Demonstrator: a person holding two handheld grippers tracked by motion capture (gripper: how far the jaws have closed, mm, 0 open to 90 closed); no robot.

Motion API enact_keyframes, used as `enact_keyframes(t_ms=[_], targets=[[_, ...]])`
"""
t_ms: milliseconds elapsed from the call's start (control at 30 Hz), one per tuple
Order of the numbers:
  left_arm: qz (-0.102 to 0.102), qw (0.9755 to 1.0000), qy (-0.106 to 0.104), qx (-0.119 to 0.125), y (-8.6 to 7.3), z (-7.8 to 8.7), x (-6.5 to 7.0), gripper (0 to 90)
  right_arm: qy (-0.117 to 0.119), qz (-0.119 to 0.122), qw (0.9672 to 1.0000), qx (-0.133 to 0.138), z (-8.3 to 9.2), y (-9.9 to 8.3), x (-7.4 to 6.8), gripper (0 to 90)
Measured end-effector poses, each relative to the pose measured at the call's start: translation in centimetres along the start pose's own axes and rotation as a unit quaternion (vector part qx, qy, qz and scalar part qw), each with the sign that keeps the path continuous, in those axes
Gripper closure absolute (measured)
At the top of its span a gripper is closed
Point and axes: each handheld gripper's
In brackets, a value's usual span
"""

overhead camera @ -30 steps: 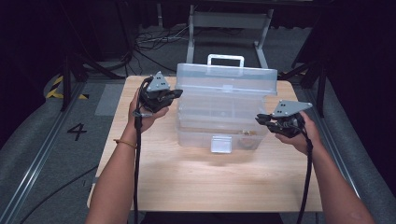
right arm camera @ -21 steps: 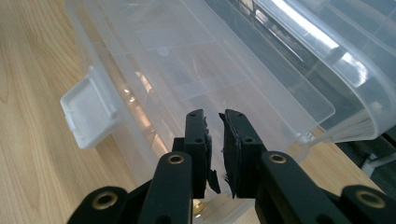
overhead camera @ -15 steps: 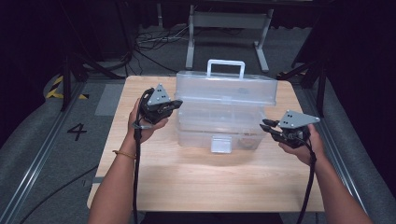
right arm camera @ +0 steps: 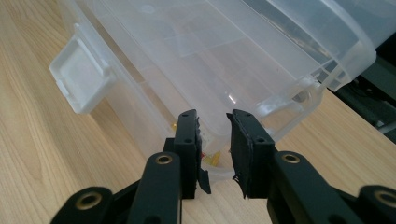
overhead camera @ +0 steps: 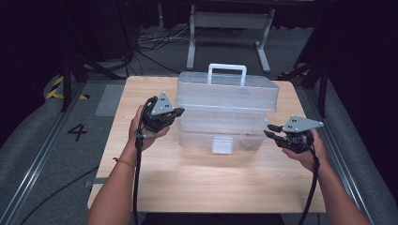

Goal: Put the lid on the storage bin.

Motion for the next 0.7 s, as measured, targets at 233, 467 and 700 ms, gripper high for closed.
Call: enact_keyframes(t_ms=[233, 467, 700], targets=[[-0.002, 0.9999, -0.011, -0.013, -0.5, 0.1, 0.7, 90.0, -0.009, -0.017, 0.9998, -0.002, -0.1, -0.8, 0.3, 69.6], [-0.012, 0.9995, -0.014, -0.026, -1.0, 0.3, 1.2, 90.0, -0.014, -0.026, 0.9996, -0.004, 0.2, -1.3, 0.6, 67.9], [-0.015, 0.9990, -0.018, -0.037, -1.6, 0.2, 1.8, 90.0, -0.014, -0.028, 0.9994, -0.013, 0.1, -1.7, 0.7, 64.4]])
Point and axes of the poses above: each handheld gripper's, and its own axes: z roughly backward along the jaws, y roughly out of its top, x roughly to its right, and after that the axes turned 2 degrees about z, right-handed
